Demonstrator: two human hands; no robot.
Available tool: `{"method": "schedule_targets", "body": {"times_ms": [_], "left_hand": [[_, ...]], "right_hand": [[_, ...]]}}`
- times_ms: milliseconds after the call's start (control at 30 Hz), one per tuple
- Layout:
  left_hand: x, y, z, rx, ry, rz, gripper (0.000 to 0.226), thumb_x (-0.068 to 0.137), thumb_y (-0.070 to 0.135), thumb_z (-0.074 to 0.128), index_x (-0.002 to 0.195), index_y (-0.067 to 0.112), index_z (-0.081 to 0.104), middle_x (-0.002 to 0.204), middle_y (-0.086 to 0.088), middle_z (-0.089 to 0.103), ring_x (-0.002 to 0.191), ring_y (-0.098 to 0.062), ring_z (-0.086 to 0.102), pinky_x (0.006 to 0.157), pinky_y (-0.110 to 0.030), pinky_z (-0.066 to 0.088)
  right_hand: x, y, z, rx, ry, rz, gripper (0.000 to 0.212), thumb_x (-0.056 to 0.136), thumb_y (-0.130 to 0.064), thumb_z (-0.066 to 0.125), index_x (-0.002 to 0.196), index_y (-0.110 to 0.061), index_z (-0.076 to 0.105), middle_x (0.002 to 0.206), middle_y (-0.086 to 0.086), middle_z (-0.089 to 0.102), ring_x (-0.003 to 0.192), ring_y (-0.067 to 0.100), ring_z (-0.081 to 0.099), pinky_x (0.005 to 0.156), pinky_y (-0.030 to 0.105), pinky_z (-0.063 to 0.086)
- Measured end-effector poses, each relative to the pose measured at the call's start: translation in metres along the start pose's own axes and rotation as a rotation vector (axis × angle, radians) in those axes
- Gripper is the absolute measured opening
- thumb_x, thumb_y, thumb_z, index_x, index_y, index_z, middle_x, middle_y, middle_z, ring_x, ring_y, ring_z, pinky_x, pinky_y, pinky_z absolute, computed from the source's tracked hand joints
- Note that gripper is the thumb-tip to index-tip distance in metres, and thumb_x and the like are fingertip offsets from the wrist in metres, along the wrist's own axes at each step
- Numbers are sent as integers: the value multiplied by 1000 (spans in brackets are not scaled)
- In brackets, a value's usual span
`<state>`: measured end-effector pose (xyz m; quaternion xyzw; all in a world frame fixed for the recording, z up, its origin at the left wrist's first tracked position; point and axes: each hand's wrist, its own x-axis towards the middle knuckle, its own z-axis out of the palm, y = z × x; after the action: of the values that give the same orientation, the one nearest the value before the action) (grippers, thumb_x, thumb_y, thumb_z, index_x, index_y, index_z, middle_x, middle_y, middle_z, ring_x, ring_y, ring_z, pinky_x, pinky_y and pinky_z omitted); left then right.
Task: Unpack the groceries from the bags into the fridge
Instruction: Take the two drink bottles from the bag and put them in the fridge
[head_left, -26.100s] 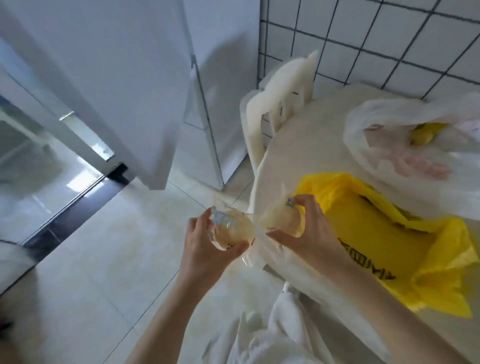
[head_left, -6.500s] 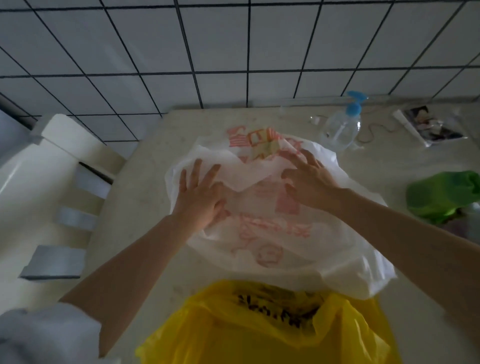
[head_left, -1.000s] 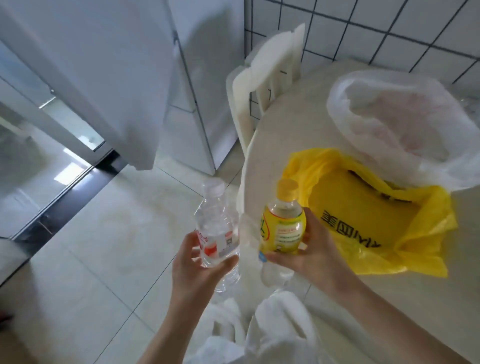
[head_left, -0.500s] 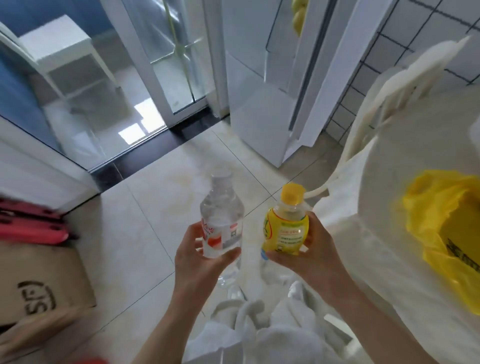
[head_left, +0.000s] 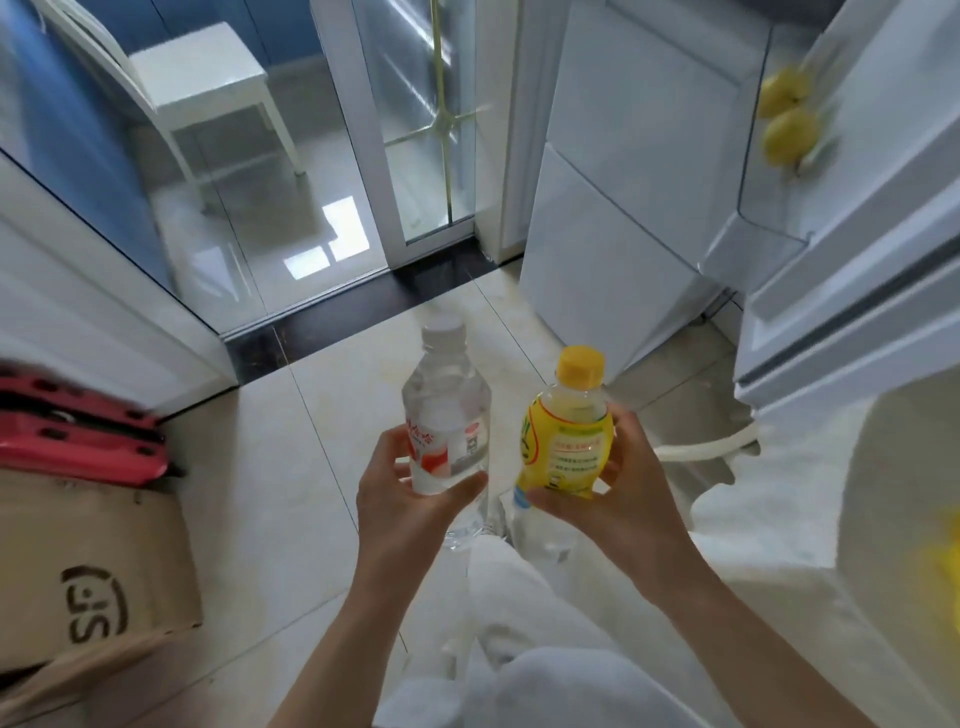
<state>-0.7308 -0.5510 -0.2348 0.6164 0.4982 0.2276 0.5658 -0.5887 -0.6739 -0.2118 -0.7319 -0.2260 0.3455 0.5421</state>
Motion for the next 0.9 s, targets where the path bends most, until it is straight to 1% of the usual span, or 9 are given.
{"method": "schedule_targets", "body": {"times_ms": [67, 200, 333, 433, 567, 667, 767, 833, 900], "left_hand": [[31, 10, 4, -7, -2, 10, 56, 59, 15, 91, 94, 39, 55, 87, 23, 64, 78, 10, 60, 58, -5, 46], [93, 33, 13, 12, 1, 28, 56, 58, 15, 91, 95, 38, 56, 89, 20, 65, 79, 7, 61, 60, -9, 49], [146, 54, 24, 32, -20, 29, 56, 59, 17, 91, 92, 40, 52, 90, 23, 61, 78, 15, 57, 57, -3, 45], [178, 66, 32, 30, -36, 39, 56, 59, 16, 91, 92, 40, 52, 89, 23, 62, 78, 14, 58, 58, -3, 45], [229, 84, 43, 54, -81, 53, 56, 58, 16, 91, 94, 38, 54, 91, 19, 64, 80, 9, 58, 60, -6, 47], [270, 100, 53, 65, -134, 80, 57, 58, 13, 91, 96, 36, 55, 91, 19, 63, 78, 11, 57, 60, -4, 46], [313, 117, 61, 73, -188, 107, 56, 58, 10, 91, 99, 30, 57, 88, 19, 63, 76, 13, 57, 60, -4, 46], [345, 129, 66, 81, -228, 138, 56, 58, 8, 90, 98, 31, 57, 83, 21, 65, 76, 14, 58, 60, -4, 46], [381, 143, 71, 97, -273, 169, 57, 58, 6, 90, 95, 34, 56, 82, 30, 65, 77, 13, 59, 61, -4, 46]], "right_hand": [[30, -7, 4, 5, 14, -9, 76, 55, -7, 90, 115, -31, 50, 106, -11, 67, 97, 8, 66, 78, 27, 55], [91, -21, 9, 23, 36, 10, 75, 54, -13, 92, 114, -31, 50, 107, -10, 66, 99, 11, 65, 80, 32, 56], [143, -38, 12, 0, 45, 8, 75, 55, -13, 91, 114, -31, 50, 105, -12, 66, 97, 8, 66, 77, 28, 56], [176, -50, 13, -30, 66, 1, 77, 54, -15, 92, 116, -31, 49, 107, -14, 65, 98, 6, 65, 80, 31, 57], [220, -63, 15, -14, 134, 20, 78, 54, -15, 92, 117, -28, 49, 108, -12, 65, 98, 6, 65, 82, 34, 57], [253, -71, 15, -6, 191, 21, 77, 54, -15, 92, 116, -29, 49, 108, -12, 65, 97, 6, 65, 82, 34, 57], [286, -81, 16, 1, 253, 23, 76, 54, -16, 92, 115, -29, 49, 107, -11, 65, 97, 7, 66, 81, 34, 57], [311, -88, 17, 14, 297, 24, 75, 54, -15, 92, 114, -29, 49, 105, -10, 66, 96, 8, 66, 80, 34, 57], [338, -98, 19, 34, 357, 26, 75, 54, -13, 92, 114, -29, 49, 103, -9, 67, 94, 7, 67, 79, 32, 57]]}}
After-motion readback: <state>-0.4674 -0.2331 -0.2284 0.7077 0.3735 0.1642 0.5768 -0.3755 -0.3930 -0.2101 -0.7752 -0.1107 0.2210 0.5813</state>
